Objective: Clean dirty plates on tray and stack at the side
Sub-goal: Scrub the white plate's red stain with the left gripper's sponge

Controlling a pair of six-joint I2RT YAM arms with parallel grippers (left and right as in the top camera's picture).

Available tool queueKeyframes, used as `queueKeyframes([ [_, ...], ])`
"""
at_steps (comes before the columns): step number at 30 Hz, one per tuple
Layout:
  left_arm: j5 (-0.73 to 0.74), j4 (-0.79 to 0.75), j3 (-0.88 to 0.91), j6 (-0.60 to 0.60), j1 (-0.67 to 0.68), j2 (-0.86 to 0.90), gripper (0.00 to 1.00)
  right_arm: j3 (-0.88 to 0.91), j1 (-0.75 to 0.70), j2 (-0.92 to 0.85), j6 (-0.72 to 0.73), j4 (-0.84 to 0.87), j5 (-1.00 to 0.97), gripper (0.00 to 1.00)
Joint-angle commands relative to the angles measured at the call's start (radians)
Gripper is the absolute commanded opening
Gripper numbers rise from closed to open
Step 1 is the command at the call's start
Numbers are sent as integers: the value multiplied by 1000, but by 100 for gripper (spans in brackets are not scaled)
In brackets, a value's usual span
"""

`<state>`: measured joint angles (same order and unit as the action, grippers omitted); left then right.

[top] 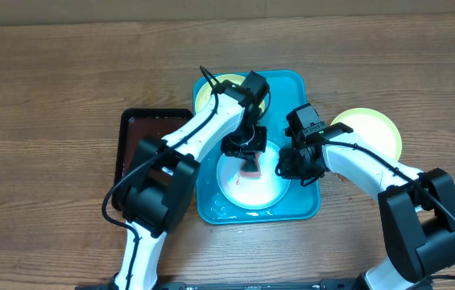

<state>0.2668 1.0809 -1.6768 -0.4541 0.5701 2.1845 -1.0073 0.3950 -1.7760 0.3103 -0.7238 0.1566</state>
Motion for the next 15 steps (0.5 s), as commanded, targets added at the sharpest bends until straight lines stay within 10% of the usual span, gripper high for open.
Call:
queueKeyframes([
  [1, -96, 50, 5, -9, 11, 19, 4, 19, -3, -10, 5, -11, -50, 9],
  [10, -505, 74, 13, -40, 29, 50, 4, 19, -3, -10, 61, -4, -51, 9],
  [15, -488, 125, 13, -13, 25, 131, 4, 19, -3, -10, 61, -10, -50, 9],
])
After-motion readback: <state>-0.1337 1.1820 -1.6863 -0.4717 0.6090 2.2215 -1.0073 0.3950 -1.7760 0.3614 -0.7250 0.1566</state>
